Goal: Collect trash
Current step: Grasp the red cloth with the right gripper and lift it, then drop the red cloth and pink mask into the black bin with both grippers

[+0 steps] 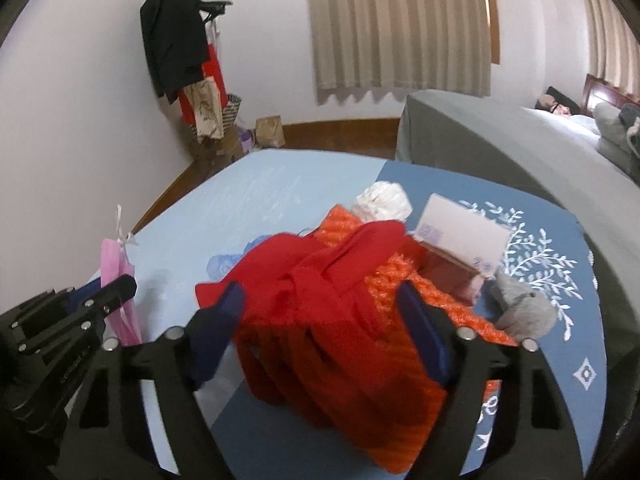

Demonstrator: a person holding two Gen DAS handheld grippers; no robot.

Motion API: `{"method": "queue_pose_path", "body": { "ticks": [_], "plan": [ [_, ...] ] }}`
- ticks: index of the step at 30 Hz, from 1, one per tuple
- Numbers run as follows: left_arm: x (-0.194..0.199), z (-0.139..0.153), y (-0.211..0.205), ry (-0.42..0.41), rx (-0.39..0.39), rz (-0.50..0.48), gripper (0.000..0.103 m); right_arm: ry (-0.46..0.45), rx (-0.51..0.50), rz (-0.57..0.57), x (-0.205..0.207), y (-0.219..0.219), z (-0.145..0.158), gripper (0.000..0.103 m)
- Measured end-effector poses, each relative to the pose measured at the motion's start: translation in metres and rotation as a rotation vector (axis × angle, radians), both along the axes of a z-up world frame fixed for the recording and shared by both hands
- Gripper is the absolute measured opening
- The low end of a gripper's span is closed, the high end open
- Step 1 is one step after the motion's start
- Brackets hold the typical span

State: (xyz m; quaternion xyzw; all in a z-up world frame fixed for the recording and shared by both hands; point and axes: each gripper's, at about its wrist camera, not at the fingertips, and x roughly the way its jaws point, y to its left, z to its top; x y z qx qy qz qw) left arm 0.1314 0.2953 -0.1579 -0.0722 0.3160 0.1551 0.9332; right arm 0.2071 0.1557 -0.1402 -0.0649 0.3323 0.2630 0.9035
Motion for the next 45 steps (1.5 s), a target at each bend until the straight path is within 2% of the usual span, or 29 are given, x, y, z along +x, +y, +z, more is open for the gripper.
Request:
{"method": "queue_pose_path", "body": {
  "ticks": [1,2,4,6,10,28,45],
  "plan": [
    [0.000,0.000,0.000,0.000,-0.001,0.000,0.017,0.002,-0.002,0.006,0.000,0.001,0.000,0.062],
    [0.000,0.000,0.000,0.000,0.000,0.000,0.017,0.003,-0.004,0.010,0.001,0.001,-0.001,0.058],
    [0.000,0.000,0.001,0.000,-0.001,0.000,0.017,0.004,-0.001,0.021,0.001,0.001,0.000,0.038],
    [0.001,0.001,0.001,0.000,-0.002,0.000,0.017,0.015,0.009,0.032,0.003,-0.001,0.002,0.025],
    [-0.001,0.003,-0.004,-0.003,0.000,-0.003,0.017,0.027,0.043,0.040,0.000,-0.010,0.008,0.012],
    [-0.010,0.030,-0.047,-0.063,0.005,-0.102,0.017,-0.002,0.135,0.003,-0.037,-0.080,0.045,0.012],
    [0.002,0.058,-0.132,-0.119,-0.011,-0.301,0.017,-0.039,0.156,-0.139,-0.062,-0.167,0.066,0.012]
  ]
}}
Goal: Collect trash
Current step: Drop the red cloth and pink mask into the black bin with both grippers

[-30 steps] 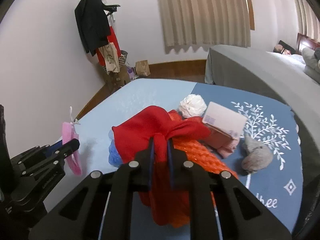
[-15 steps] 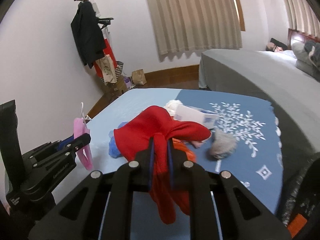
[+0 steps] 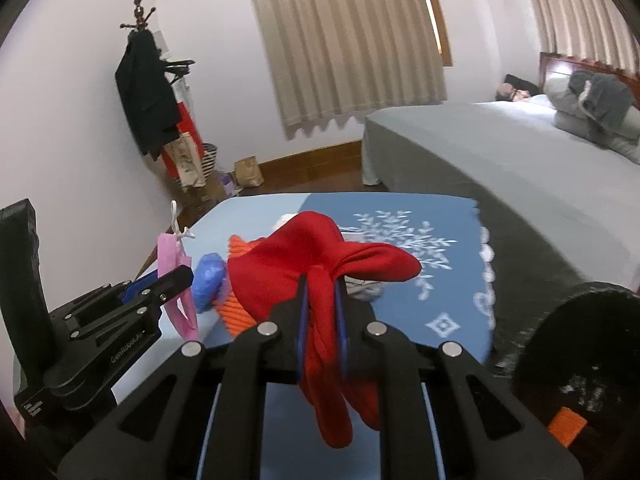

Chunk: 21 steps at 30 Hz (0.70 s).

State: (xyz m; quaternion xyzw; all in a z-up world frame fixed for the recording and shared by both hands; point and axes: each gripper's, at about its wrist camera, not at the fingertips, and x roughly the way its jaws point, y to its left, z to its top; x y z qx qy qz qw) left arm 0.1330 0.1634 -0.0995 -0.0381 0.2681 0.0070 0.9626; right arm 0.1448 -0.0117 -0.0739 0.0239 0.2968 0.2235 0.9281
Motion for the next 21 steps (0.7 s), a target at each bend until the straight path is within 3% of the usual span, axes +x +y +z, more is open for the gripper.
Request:
{"method": "queue_pose_path", "body": {
  "ticks": [21],
  "plan": [
    [0.012,0.005,-0.143,-0.012,-0.038,-0.303,0.017,0.002,-0.036,-0.319,-0.032,-0.153,-0.003,0.012]
  ]
}}
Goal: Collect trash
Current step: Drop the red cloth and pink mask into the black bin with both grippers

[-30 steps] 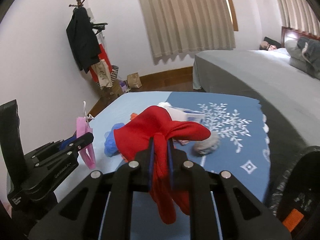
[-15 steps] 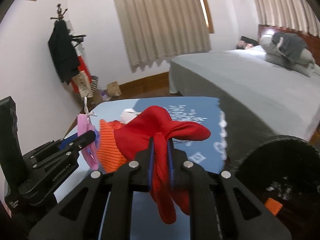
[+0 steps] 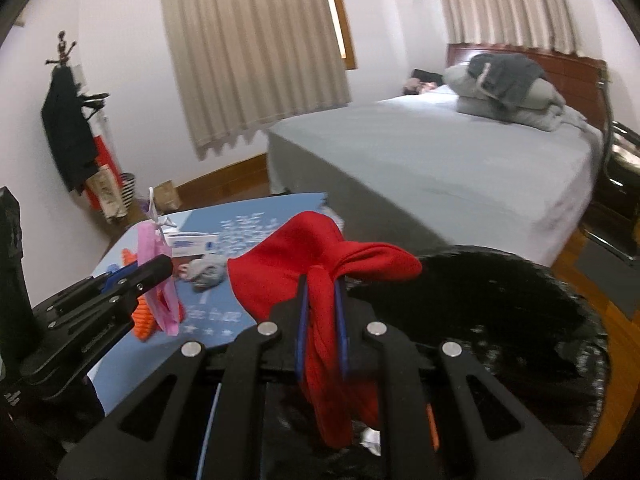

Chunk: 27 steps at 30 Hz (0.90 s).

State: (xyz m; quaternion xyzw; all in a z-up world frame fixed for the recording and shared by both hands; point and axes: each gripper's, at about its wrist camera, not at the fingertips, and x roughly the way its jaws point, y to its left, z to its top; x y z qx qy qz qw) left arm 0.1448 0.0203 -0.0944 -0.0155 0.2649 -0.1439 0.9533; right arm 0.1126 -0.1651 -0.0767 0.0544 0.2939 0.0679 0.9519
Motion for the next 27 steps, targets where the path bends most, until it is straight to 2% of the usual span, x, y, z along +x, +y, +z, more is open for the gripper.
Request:
{"method": "queue_pose_path", "body": {
  "ticks": [14,18,20,22,23,24,27],
  "plan": [
    [0.001,-0.005,-0.094,0.013,-0.017,-0.192,0.017,0.015,-0.037,-0.195,-0.032,-0.079,-0.010,0.012],
    [0.001,-0.011,-0.114,0.032,-0.028,-0.243,0.017,0.024,-0.044,-0.244,-0.040,-0.100,-0.016,0.015],
    [0.001,-0.012,-0.123,0.041,-0.034,-0.275,0.020,0.028,-0.048,-0.263,-0.042,-0.108,-0.018,0.020],
    [0.002,-0.013,-0.126,0.049,-0.047,-0.292,0.033,0.030,-0.053,-0.284,-0.043,-0.113,-0.019,0.035],
    [0.002,-0.013,-0.127,0.051,-0.054,-0.295,0.044,0.030,-0.055,-0.296,-0.044,-0.115,-0.020,0.039],
    [0.002,-0.013,-0.127,0.051,-0.059,-0.295,0.049,0.029,-0.057,-0.307,-0.045,-0.117,-0.021,0.045],
    [0.003,-0.013,-0.122,0.053,-0.063,-0.282,0.055,0.023,-0.065,-0.326,-0.047,-0.120,-0.022,0.060]
  ]
}}
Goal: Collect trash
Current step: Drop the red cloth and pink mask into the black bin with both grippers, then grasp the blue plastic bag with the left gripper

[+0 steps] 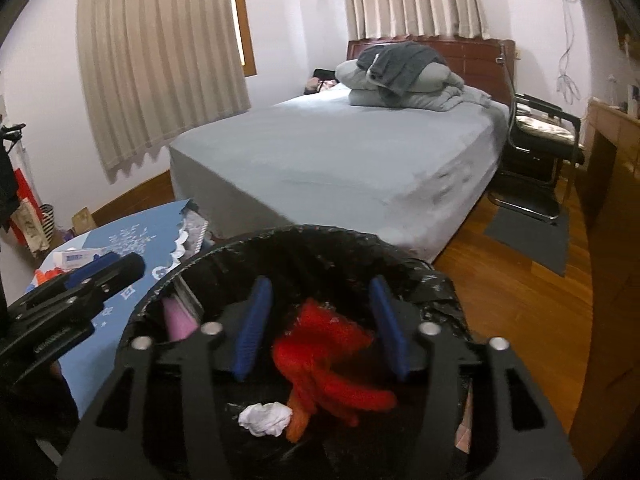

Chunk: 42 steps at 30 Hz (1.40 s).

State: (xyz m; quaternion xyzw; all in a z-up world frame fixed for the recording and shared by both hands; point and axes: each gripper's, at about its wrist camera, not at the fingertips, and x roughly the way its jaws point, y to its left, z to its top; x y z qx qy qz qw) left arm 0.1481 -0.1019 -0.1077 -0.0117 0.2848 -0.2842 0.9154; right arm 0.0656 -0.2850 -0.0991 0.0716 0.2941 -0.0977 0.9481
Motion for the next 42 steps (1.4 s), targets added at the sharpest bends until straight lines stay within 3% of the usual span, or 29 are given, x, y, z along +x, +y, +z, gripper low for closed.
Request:
{"method": "queue_pose_path", "body": {
  "ticks": [2,4,8,14,23,31,42],
  "plan": [
    [0.001,0.001,0.005,-0.005,0.000,0.026,0.060,-0.005,-0.004,-0.005,0.000,0.001,0.000,0.067],
    [0.002,0.004,0.015,-0.016,0.006,0.057,0.065,-0.015,-0.010,-0.009,0.000,0.001,0.001,0.089],
    [0.005,0.009,0.041,-0.054,0.029,0.139,0.081,-0.037,-0.025,0.001,0.002,0.011,0.005,0.097],
    [0.006,0.010,0.098,-0.094,0.084,0.287,0.090,-0.038,0.004,0.067,0.019,0.044,0.008,0.098],
    [0.005,0.009,0.190,-0.111,0.147,0.499,0.091,-0.054,0.009,0.256,0.062,0.136,0.012,0.098],
    [0.008,-0.009,0.266,-0.073,0.186,0.654,0.091,-0.039,0.010,0.375,0.092,0.207,0.004,0.098],
    [0.034,-0.045,0.320,0.021,0.199,0.738,0.080,0.008,-0.024,0.474,0.121,0.274,-0.016,0.098]
  ]
}}
